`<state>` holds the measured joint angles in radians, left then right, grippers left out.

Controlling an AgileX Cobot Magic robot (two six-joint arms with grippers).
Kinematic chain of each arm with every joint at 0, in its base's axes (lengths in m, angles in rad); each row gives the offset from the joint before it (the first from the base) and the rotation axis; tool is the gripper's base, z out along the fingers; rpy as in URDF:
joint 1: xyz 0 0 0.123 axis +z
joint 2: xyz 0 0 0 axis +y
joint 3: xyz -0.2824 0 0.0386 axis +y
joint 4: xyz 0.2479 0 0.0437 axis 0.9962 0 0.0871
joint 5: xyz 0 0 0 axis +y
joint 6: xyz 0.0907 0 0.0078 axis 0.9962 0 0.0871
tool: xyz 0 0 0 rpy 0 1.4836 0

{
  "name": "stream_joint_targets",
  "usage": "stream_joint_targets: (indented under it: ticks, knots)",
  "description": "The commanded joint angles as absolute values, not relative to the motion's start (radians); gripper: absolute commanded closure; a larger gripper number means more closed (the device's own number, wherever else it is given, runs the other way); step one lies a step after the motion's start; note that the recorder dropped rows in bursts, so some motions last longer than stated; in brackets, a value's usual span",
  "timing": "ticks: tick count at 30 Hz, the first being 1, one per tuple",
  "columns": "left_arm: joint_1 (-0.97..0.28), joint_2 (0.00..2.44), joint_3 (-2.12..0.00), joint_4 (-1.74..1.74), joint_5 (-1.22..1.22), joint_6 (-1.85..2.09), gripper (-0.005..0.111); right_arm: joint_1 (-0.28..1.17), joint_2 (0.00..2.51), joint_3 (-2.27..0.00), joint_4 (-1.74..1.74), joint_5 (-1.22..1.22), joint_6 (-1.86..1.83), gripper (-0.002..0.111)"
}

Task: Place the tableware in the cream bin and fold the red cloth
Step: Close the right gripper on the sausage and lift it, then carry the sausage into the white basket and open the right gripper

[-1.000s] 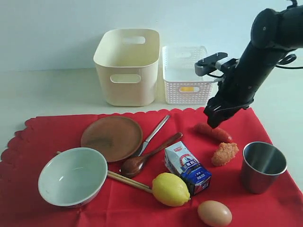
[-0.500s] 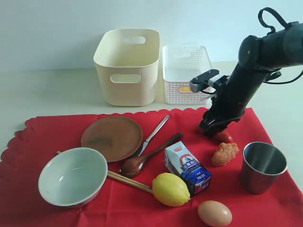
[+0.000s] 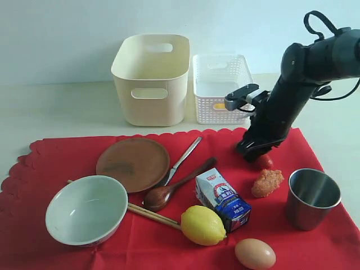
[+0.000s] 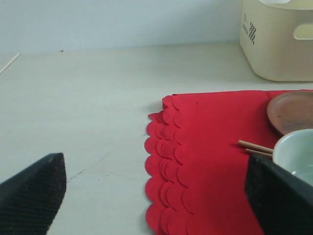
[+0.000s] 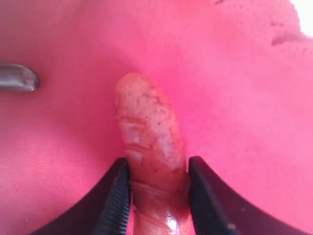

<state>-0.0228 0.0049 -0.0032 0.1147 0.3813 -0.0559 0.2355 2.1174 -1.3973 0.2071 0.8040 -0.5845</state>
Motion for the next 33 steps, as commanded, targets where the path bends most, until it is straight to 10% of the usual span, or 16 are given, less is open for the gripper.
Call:
stream_joint_targets:
  ticks: [1,33]
  knots:
    - [-0.020,0.000,0.000,0.117,0.370,-0.055,0.013,0.233,2.099,-1.434,0.204,0.851,-0.571,0.108]
    - [-0.020,0.000,0.000,0.117,0.370,-0.055,0.013,0.233,2.018,-1.867,0.342,0.824,-0.466,0.108]
